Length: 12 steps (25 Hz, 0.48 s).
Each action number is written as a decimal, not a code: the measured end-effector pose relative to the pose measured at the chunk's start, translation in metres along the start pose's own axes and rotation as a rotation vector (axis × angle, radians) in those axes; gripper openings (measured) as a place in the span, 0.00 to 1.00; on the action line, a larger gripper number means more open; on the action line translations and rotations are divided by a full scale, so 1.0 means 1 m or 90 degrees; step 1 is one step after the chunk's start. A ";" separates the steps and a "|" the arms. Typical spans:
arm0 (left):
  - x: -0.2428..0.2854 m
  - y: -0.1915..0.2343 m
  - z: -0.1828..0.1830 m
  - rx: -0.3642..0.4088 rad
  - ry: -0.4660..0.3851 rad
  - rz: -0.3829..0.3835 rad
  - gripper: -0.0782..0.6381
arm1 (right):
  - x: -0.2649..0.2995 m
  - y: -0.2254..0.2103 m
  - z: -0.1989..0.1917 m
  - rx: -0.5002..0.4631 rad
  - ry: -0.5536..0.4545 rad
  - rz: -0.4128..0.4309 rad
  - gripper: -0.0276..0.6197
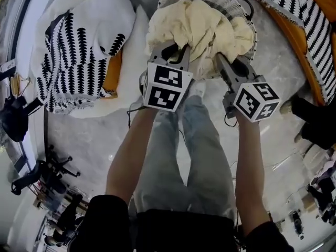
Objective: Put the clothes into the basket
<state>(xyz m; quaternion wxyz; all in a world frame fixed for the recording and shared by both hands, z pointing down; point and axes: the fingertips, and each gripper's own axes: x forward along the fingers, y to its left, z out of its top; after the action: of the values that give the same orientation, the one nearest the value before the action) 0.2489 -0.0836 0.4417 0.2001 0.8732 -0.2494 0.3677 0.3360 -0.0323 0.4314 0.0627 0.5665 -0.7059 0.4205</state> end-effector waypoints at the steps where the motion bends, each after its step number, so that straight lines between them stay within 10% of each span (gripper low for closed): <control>1: 0.011 -0.003 -0.007 -0.012 0.015 -0.004 0.18 | 0.001 -0.008 -0.005 0.003 0.006 -0.009 0.14; 12: 0.096 -0.025 -0.045 -0.050 0.097 -0.012 0.19 | 0.017 -0.093 -0.052 0.050 0.069 -0.111 0.28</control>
<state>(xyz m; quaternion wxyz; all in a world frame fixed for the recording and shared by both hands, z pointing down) 0.2976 -0.0677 0.5379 0.2562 0.8365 -0.2400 0.4209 0.3896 -0.0110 0.5227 0.1148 0.6039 -0.6324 0.4713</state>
